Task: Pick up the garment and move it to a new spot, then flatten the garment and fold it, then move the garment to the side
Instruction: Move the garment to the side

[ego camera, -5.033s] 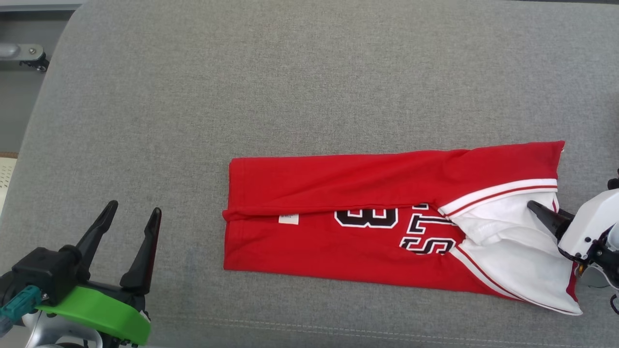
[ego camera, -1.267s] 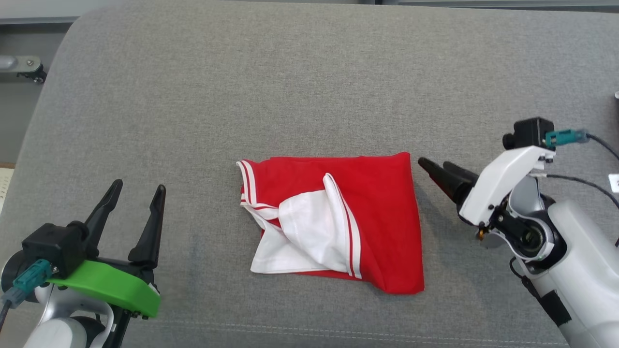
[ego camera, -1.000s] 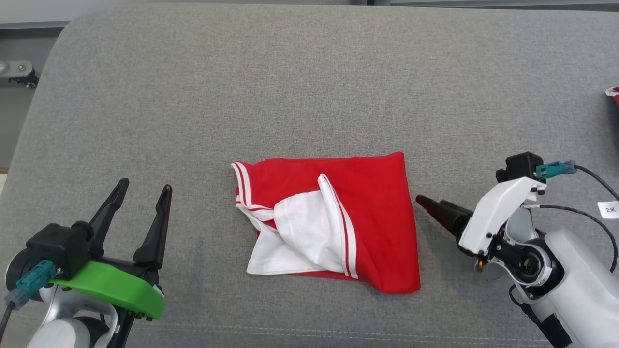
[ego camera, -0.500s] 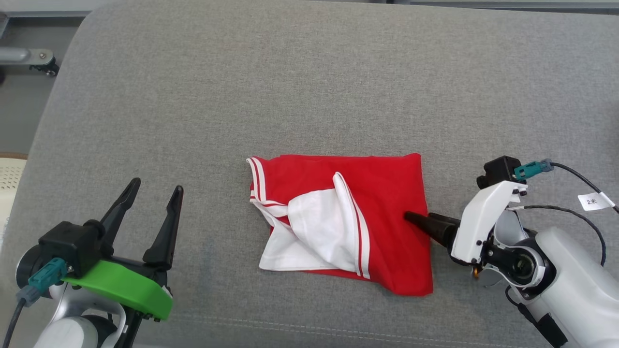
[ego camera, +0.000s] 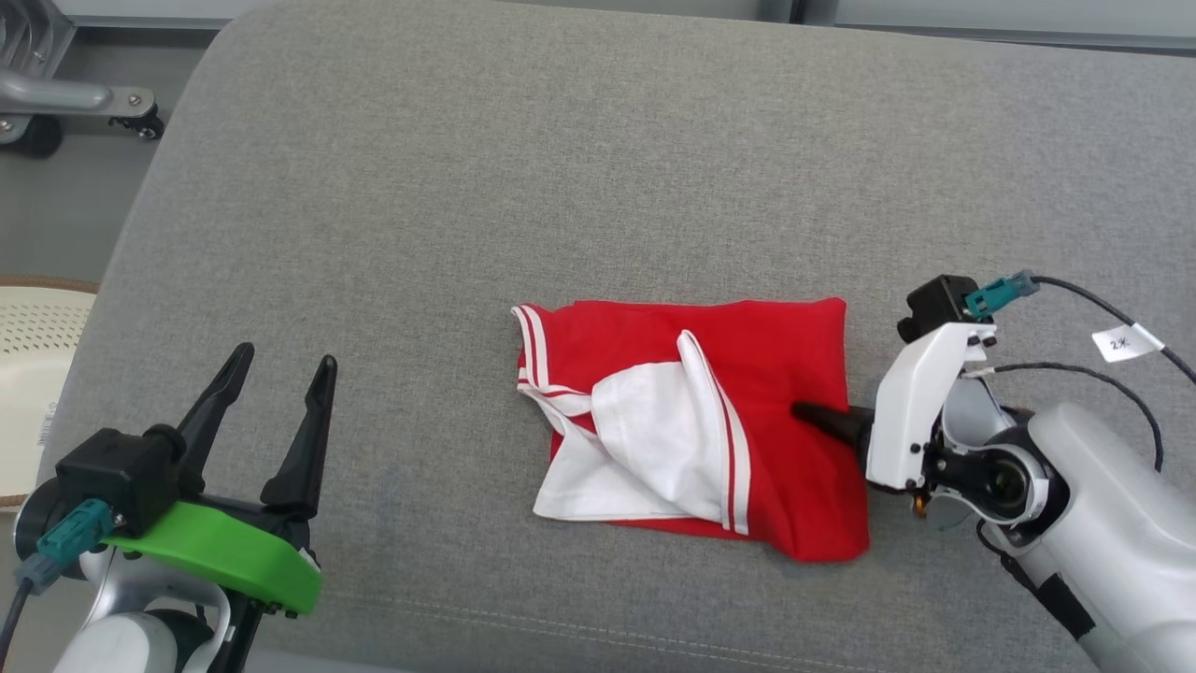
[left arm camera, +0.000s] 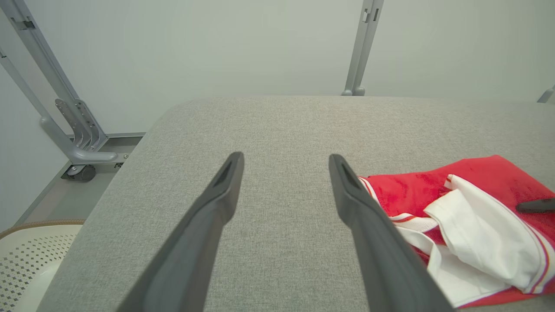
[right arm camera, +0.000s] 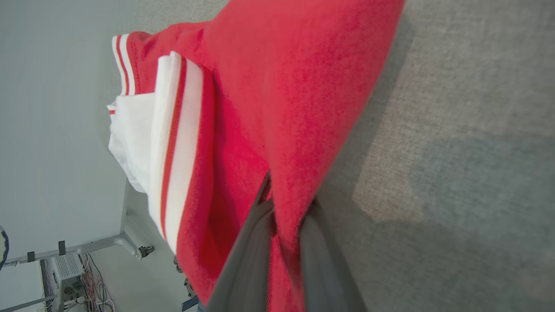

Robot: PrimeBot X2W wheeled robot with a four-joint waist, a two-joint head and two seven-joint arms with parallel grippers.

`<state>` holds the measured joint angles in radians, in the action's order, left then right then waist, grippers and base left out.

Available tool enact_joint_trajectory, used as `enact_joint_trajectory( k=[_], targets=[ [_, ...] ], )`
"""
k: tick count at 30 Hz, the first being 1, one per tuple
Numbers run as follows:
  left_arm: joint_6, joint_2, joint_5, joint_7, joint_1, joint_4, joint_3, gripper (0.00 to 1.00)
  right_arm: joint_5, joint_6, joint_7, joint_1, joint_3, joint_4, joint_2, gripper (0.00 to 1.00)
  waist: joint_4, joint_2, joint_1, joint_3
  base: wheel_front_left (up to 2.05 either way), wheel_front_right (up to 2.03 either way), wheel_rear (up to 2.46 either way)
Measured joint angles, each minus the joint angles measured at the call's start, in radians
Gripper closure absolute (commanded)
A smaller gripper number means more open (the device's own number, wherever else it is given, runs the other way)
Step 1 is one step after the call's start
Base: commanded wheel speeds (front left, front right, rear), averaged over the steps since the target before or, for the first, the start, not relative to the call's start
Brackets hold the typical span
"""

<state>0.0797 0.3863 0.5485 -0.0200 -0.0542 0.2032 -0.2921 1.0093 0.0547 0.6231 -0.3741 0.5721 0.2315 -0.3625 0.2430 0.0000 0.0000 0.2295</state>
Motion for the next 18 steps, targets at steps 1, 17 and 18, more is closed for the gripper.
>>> enact_joint_trajectory(
  k=[1, 17, 18],
  targets=[
    [0.000, 0.000, 0.000, 0.000, 0.003, 0.000, 0.005, 0.00, -0.001, -0.002, 0.007, -0.012, 0.000, -0.004, -0.006, 1.00, -0.003, 0.0000, 0.0000, 0.000, 0.00, 0.00, 0.00],
    [0.004, 0.000, 0.002, -0.016, 0.027, 0.000, 0.027, 0.00, -0.039, -0.028, 0.095, -0.136, -0.009, -0.159, -0.105, 1.00, -0.077, 0.0000, 0.0000, -0.016, 0.00, 0.00, 0.00],
    [0.004, 0.000, 0.002, -0.016, 0.031, 0.000, 0.027, 0.00, -0.039, -0.028, 0.100, -0.136, -0.009, -0.164, -0.106, 1.00, -0.083, 0.0000, 0.0000, -0.018, 0.00, 0.00, 0.00]
  ],
)
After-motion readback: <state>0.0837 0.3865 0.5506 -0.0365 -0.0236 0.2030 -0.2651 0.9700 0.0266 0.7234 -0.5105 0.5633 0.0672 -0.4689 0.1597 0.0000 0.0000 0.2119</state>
